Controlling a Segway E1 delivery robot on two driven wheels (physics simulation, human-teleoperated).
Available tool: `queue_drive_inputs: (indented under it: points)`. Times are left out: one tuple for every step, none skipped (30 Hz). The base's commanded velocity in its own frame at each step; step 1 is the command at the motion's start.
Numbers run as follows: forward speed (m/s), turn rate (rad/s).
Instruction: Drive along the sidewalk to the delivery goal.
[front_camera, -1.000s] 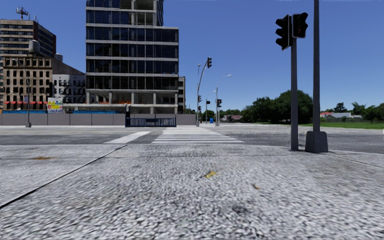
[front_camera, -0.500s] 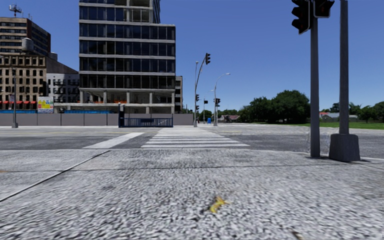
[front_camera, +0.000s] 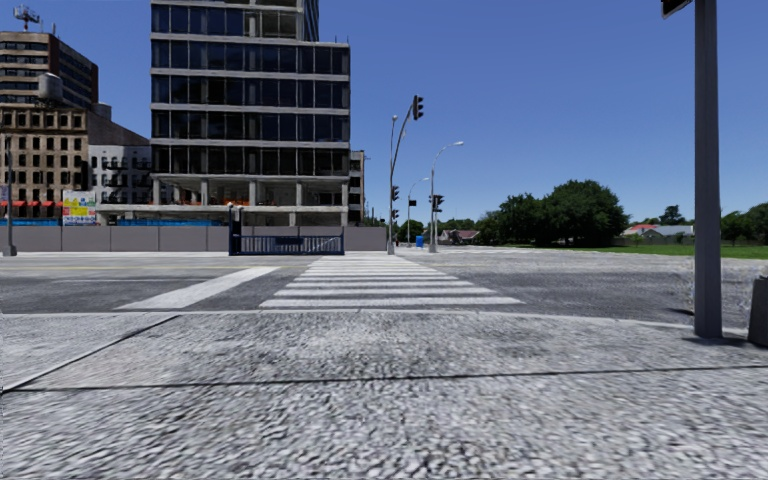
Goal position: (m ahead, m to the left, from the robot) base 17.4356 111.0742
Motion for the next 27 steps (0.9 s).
queue_drive_inputs:
  points:
    - [2.0, 0.0]
    - [2.0, 0.0]
    - [2.0, 0.0]
    - [2.0, 0.0]
    - [2.0, 0.0]
    - [2.0, 0.0]
    - [2.0, 0.0]
    - [2.0, 0.0]
    - [2.0, 0.0]
    - [2.0, 0.0]
    - [2.0, 0.0]
    - [2.0, 0.0]
    - [2.0, 0.07]
    - [2.0, 0.09]
    - [2.0, 0.12]
    - [2.0, 0.12]
    - [2.0, 0.16]
    - [2.0, 0.2]
    - [2.0, 0.24]
    - [2.0, 0.24]
    - [2.0, 0.28]
    - [2.0, 0.3]
    - [2.0, 0.3]
    - [2.0, 0.31]
    - [2.0, 0.31]
    - [2.0, 0.32]
    - [2.0, 0.32]
